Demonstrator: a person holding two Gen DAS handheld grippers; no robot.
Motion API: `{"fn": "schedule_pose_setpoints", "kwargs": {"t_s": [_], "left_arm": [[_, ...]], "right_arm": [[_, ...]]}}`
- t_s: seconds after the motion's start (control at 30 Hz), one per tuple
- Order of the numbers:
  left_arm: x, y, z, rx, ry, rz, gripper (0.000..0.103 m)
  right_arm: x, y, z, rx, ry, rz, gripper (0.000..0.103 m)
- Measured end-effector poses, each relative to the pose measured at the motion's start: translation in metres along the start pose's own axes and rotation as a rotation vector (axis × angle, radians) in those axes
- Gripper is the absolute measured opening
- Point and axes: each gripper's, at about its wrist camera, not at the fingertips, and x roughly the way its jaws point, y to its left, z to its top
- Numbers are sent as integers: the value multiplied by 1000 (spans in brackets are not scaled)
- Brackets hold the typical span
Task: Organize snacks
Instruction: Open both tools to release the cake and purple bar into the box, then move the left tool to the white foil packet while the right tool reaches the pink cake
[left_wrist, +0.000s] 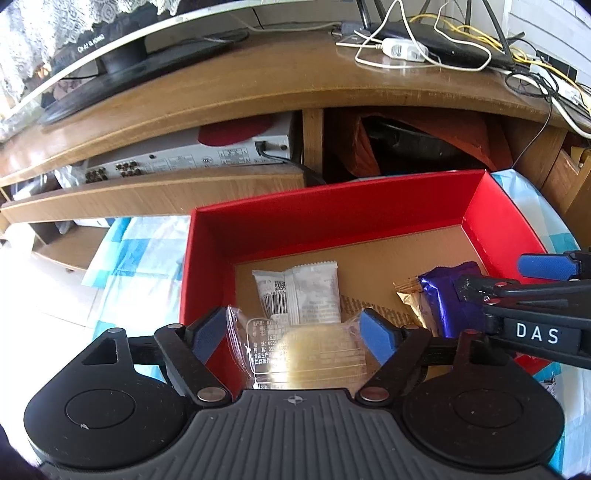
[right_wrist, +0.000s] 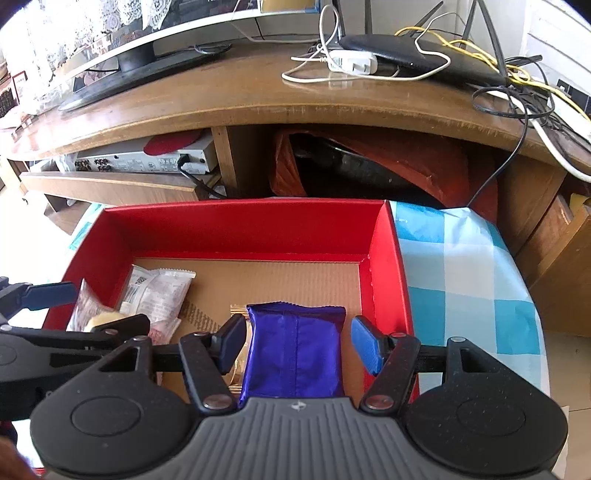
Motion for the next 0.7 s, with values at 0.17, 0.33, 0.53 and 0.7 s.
{"fn": "schedule_pose_setpoints", "kwargs": {"t_s": [0.17, 0.33, 0.53, 0.7], "left_arm": [[-7, 1, -2, -1, -10, -2, 85], [-21, 3, -7, 1, -27, -8, 86], [-41, 5, -15, 10, -50, -21, 88], [-58, 9, -28, 14, -54, -36, 88]], "right_arm": [[-12, 4, -2, -12, -23, -8, 69], [-29, 9, -7, -22, -45, 1, 69], [-53, 14, -17, -30, -71, 27, 69], [-70, 19, -34, -47, -55, 50, 70]]}}
